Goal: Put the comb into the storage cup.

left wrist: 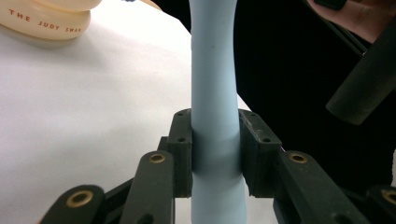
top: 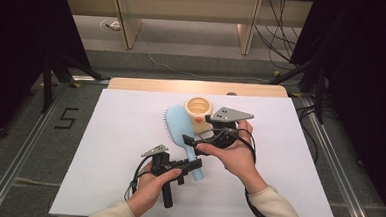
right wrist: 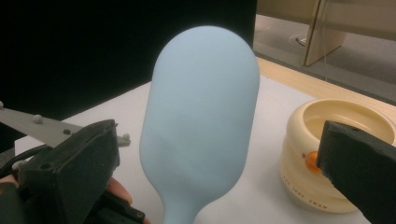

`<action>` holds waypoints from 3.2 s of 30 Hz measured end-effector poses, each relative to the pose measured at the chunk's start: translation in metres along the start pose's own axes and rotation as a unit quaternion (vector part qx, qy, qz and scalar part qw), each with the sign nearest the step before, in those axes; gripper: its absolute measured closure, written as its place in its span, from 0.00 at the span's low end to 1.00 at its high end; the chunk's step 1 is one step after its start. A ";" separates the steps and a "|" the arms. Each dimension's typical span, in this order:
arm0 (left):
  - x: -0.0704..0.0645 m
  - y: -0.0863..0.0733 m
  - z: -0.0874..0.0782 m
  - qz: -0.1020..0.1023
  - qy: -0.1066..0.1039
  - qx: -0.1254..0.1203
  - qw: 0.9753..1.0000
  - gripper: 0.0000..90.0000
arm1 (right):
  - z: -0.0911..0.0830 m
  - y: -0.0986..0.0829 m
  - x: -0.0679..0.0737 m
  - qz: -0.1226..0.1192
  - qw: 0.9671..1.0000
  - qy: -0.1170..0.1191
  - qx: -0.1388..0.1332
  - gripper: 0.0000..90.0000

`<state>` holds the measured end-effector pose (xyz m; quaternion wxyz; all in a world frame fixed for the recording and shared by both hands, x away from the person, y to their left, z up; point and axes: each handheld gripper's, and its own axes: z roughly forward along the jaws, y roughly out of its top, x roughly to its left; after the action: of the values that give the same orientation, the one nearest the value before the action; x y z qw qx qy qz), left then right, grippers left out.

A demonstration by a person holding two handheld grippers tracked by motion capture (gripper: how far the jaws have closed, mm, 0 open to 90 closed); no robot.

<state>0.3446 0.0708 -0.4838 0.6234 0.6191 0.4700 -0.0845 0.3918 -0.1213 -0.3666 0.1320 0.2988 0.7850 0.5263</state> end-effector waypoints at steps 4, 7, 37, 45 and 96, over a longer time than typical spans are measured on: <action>0.000 0.000 0.000 0.001 0.000 0.001 1.000 0.75 | 0.003 0.004 0.000 0.002 1.000 -0.005 0.001 0.00; 0.000 -0.001 0.000 -0.002 0.000 0.002 1.000 0.75 | 0.008 0.006 0.000 0.002 1.000 -0.005 0.005 0.00; 0.000 -0.001 0.000 0.003 0.000 0.007 1.000 0.75 | 0.051 0.016 0.009 0.026 0.999 -0.011 0.027 0.00; -0.001 -0.002 0.001 0.005 0.000 0.008 1.000 0.75 | 0.056 0.014 0.009 0.031 0.999 -0.014 0.040 0.00; -0.001 -0.005 0.003 0.012 0.003 0.020 1.000 0.75 | 0.065 0.013 0.005 0.064 0.996 -0.018 0.061 0.21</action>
<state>0.3421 0.0669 -0.4877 0.6103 0.6375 0.4626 -0.0845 0.4265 -0.0665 -0.3808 0.0934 0.3654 0.7926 0.4792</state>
